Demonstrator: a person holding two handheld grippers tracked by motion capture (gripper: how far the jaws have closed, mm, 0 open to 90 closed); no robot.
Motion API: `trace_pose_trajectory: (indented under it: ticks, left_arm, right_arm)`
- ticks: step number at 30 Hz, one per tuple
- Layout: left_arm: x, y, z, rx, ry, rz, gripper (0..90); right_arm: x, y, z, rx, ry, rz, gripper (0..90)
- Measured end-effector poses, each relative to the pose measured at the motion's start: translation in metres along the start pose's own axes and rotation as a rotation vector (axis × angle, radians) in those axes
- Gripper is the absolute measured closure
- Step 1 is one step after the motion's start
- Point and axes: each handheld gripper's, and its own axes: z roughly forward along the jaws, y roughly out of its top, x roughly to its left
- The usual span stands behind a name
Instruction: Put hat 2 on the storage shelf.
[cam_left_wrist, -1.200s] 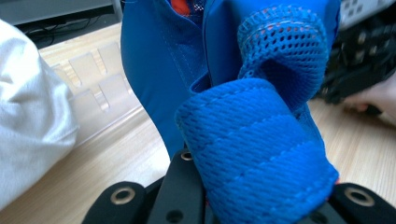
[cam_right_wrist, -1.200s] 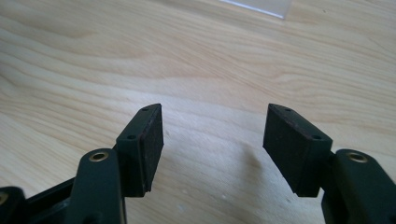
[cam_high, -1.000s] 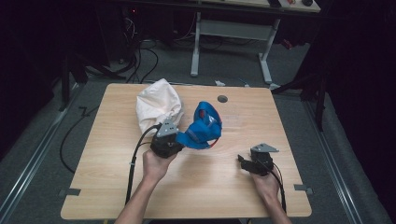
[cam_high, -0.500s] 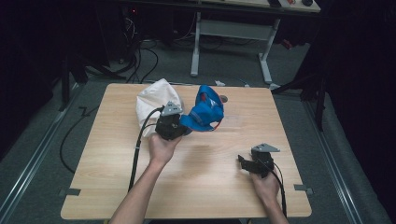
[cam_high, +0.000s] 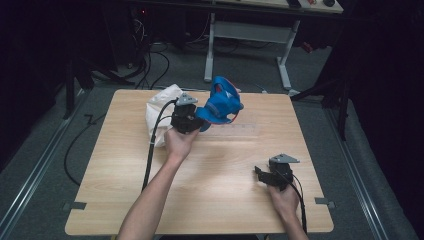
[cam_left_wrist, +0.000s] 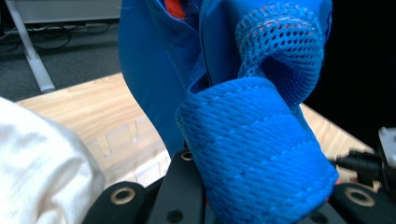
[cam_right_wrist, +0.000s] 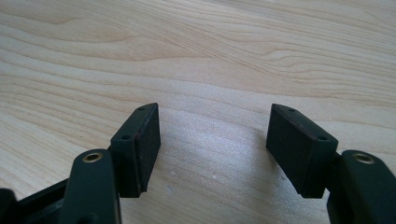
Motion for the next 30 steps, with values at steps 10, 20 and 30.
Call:
trace_pose_trajectory:
  ticks: [10,20,30]
  left_arm:
    - [0.016,0.006,0.020,-0.036,0.058,-0.049,86.2]
    - [0.023,-0.007,0.038,-0.042,0.103,-0.072,86.2]
    - [0.028,-0.015,0.050,-0.065,0.121,-0.086,86.1]
  right_arm:
    - [0.000,0.000,0.000,-0.001,0.000,0.003,35.3]
    - [0.001,0.000,0.000,-0.001,0.001,0.004,35.3]
    - [0.001,0.000,0.000,-0.001,0.002,0.002,35.3]
